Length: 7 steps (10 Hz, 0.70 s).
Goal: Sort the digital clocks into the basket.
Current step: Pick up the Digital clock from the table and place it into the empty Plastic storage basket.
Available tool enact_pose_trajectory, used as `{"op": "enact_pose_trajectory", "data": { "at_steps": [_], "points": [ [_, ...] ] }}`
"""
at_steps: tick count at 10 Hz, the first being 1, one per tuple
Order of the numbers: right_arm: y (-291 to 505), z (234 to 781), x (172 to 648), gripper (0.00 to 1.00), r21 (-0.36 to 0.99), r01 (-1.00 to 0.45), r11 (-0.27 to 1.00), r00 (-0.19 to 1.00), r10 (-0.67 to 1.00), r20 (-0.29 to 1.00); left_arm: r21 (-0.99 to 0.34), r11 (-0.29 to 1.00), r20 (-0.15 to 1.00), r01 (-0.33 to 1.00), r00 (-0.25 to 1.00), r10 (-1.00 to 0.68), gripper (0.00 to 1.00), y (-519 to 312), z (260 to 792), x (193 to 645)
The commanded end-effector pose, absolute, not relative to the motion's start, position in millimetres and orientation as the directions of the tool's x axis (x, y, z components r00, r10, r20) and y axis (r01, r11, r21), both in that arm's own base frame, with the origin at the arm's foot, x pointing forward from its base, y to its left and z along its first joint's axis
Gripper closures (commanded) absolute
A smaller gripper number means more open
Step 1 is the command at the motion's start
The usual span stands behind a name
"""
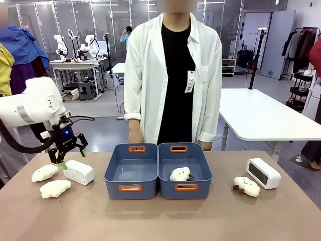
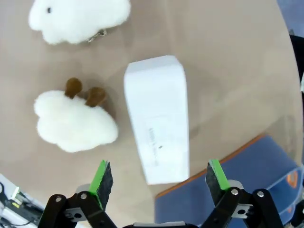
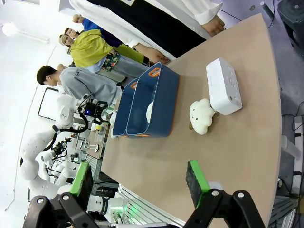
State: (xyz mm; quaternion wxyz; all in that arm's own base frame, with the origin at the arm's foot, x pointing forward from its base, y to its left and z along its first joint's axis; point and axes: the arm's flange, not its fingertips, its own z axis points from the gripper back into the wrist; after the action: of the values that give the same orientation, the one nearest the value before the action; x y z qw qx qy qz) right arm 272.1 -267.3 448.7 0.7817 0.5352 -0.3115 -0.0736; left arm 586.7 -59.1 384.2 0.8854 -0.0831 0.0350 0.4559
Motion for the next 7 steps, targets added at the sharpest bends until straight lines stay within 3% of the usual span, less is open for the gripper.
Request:
{"op": "enact_pose_trajectory", "data": {
  "at_steps": [1,6,7],
  "points": [
    [-267.4,450.9,270.7,0.00,0.880,-0.237,0.412,0.785,-0.452,0.423,-0.075,0.521,-0.140,-0.850,0.527,0.839,0.00,-62.8,377.3,614.0],
    [-267.4,450.9,270.7,0.00,0.880,-0.237,0.412,0.785,-0.452,0.423,0.054,0.489,-0.155,-0.871,0.477,0.865,0.00,-73.2,337.9,627.9],
    [-267.4,450.9,270.7,0.00,0.880,-0.237,0.412,0.785,-0.452,0.423,0.056,0.488,-0.139,-0.871,0.477,0.868,0.40,-73.6,334.0,626.9]
  ]
}}
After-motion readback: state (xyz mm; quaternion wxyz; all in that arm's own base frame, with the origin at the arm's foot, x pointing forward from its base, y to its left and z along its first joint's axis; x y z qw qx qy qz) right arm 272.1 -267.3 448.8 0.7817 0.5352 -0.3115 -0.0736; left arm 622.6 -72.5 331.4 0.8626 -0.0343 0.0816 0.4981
